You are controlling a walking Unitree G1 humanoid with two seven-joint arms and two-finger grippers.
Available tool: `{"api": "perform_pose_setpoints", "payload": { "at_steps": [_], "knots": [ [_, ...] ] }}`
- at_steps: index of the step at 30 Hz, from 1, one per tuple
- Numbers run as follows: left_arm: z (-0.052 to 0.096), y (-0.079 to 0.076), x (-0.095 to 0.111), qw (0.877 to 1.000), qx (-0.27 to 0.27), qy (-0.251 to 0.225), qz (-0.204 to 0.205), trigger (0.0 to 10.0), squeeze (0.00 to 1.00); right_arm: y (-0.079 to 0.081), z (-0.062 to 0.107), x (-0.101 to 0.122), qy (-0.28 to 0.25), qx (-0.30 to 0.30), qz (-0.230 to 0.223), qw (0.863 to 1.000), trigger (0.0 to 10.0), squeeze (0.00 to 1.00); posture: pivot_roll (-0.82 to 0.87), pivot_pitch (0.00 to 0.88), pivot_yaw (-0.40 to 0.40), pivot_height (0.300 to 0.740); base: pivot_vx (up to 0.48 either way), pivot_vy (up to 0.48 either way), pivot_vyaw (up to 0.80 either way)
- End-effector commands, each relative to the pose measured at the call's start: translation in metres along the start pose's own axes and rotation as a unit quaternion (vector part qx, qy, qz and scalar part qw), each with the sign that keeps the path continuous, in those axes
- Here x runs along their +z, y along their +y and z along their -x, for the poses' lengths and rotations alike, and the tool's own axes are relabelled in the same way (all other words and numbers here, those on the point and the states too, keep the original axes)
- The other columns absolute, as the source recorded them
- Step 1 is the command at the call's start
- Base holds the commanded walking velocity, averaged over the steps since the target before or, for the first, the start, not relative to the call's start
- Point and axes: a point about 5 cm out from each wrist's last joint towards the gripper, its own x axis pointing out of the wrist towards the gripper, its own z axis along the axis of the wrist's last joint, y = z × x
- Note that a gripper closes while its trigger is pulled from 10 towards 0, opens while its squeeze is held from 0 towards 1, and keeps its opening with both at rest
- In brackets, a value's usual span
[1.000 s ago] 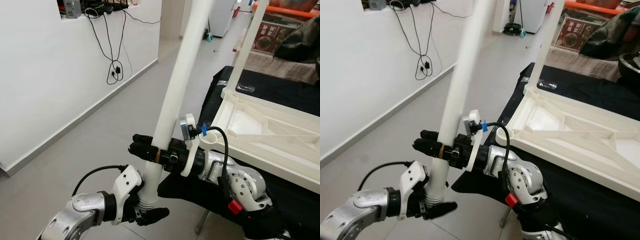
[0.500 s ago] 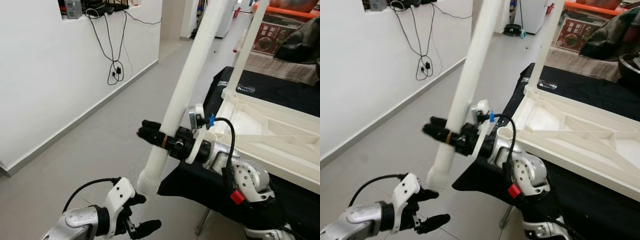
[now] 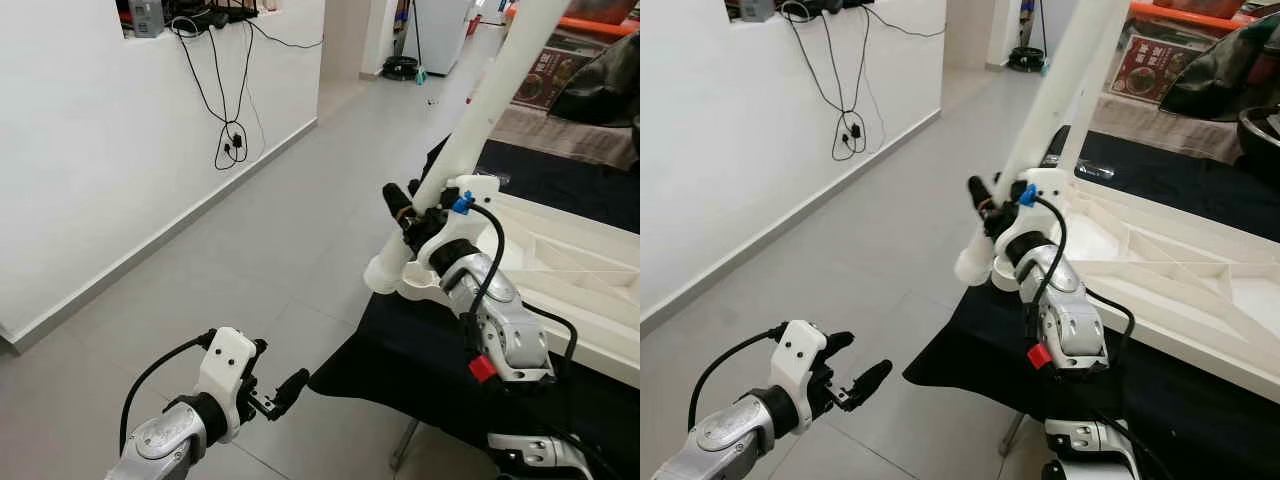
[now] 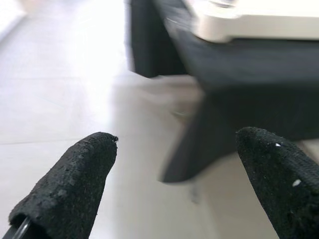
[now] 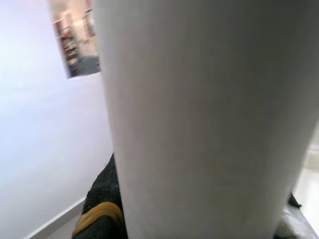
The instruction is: Building children table
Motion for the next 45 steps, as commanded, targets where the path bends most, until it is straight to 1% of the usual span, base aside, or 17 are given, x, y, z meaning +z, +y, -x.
{"api": "perform_pose_setpoints", "payload": {
  "at_steps": [1, 3, 5, 10, 12, 13, 15, 18, 21, 22, 25, 26, 29, 34, 39, 44, 45],
  "knots": [
    [0.001, 0.003, 0.003, 0.999, 0.041, -0.003, -0.017, 10.0, 0.0, 0.004, 0.005, 0.001, -0.014, -0.007, 0.008, 1.0, 10.0, 0.0, 0.11, 0.0, -0.067, 0.74, 0.0, 0.0, 0.0],
    [0.006, 0.003, -0.001, 0.998, 0.065, 0.003, -0.012, 10.0, 0.0, 0.009, 0.01, -0.005, -0.007, -0.009, 0.004, 1.0, 10.0, 0.0, 0.11, 0.0, -0.063, 0.74, 0.0, 0.0, -0.44],
    [0.01, 0.0, -0.004, 0.997, 0.079, 0.006, -0.007, 10.0, 0.0, 0.013, 0.013, -0.009, -0.005, -0.009, 0.01, 1.0, 10.0, 0.0, 0.11, 0.0, -0.065, 0.74, 0.0, 0.0, -0.8],
    [0.009, -0.005, -0.002, 0.997, 0.083, -0.001, -0.002, 10.0, 0.0, 0.017, 0.011, -0.009, -0.012, -0.01, 0.015, 1.0, 10.0, 0.0, 0.11, 0.009, -0.066, 0.74, 0.0, 0.0, -0.8],
    [0.003, -0.004, 0.005, 0.995, 0.099, -0.013, -0.014, 10.0, 0.0, 0.022, 0.007, -0.004, -0.027, -0.012, 0.024, 0.999, 10.0, 0.0, 0.1, 0.012, -0.069, 0.74, 0.0, 0.0, -0.8],
    [0.003, -0.004, 0.005, 0.995, 0.099, -0.013, -0.014, 10.0, 0.0, 0.022, 0.007, -0.004, -0.027, -0.012, 0.024, 0.999, 10.0, 0.0, 0.1, 0.012, -0.069, 0.74, 0.0, 0.0, -0.8],
    [-0.001, -0.001, 0.02, 0.992, 0.12, -0.042, -0.022, 10.0, 0.0, 0.025, 0.002, 0.004, -0.048, -0.021, 0.028, 0.998, 10.0, 0.0, 0.1, 0.011, -0.075, 0.74, 0.0, 0.0, 0.0],
    [-0.002, 0.0, 0.024, 0.99, 0.128, -0.05, -0.023, 10.0, 0.0, 0.026, 0.001, 0.007, -0.054, -0.025, 0.028, 0.998, 10.0, 0.0, 0.1, 0.011, -0.075, 0.74, 0.0, 0.0, 0.0],
    [-0.005, 0.009, 0.046, 0.982, 0.155, -0.09, -0.067, 10.0, 0.0, 0.026, -0.004, 0.015, -0.066, -0.027, 0.027, 0.997, 10.0, 0.0, 0.11, 0.013, -0.083, 0.74, 0.127, 0.0, 0.0],
    [-0.005, 0.013, 0.051, 0.979, 0.16, -0.1, -0.072, 10.0, 0.0, 0.025, -0.005, 0.017, -0.07, -0.028, 0.029, 0.997, 10.0, 0.0, 0.11, 0.02, -0.082, 0.74, 0.401, 0.0, 0.0],
    [-0.005, 0.014, 0.053, 0.978, 0.163, -0.104, -0.072, 10.0, 0.0, 0.025, -0.006, 0.018, -0.073, -0.029, 0.028, 0.996, 10.0, 0.0, 0.11, 0.021, -0.084, 0.74, 0.406, 0.0, 0.0],
    [-0.004, 0.017, 0.055, 0.978, 0.169, -0.106, -0.06, 10.0, 0.0, 0.025, -0.006, 0.019, -0.076, -0.029, 0.028, 0.996, 10.0, 0.0, 0.11, 0.02, -0.084, 0.74, 0.349, 0.0, 0.0],
    [-0.004, 0.019, 0.056, 0.977, 0.175, -0.106, -0.059, 10.0, 0.0, 0.025, -0.007, 0.018, -0.072, -0.028, 0.017, 0.997, 10.0, 0.0, 0.11, 0.023, -0.088, 0.74, 0.0, 0.0, 0.0],
    [-0.003, 0.02, 0.056, 0.974, 0.189, -0.11, -0.061, 10.0, 0.0, 0.028, -0.012, 0.019, -0.075, -0.019, 0.026, 0.997, 10.0, 0.0, 0.11, 0.029, -0.09, 0.74, 0.0, 0.0, 0.0],
    [-0.003, 0.021, 0.052, 0.975, 0.193, -0.103, -0.042, 10.0, 0.0, 0.026, -0.017, 0.022, -0.077, -0.015, 0.03, 0.996, 10.0, 0.0, 0.1, 0.035, -0.094, 0.74, 0.0, 0.0, 0.0],
    [-0.002, 0.02, 0.051, 0.976, 0.19, -0.101, -0.047, 10.0, 0.0, 0.023, -0.019, 0.025, -0.08, -0.016, 0.031, 0.996, 10.0, 0.0, 0.1, 0.037, -0.095, 0.74, 0.0, 0.0, 0.0],
    [-0.003, 0.022, 0.059, 0.972, 0.198, -0.113, -0.055, 10.0, 0.0, 0.023, -0.021, 0.026, -0.08, -0.015, 0.031, 0.996, 10.0, 0.0, 0.1, 0.046, -0.098, 0.74, 0.0, 0.0, 0.0]
  ]
}}
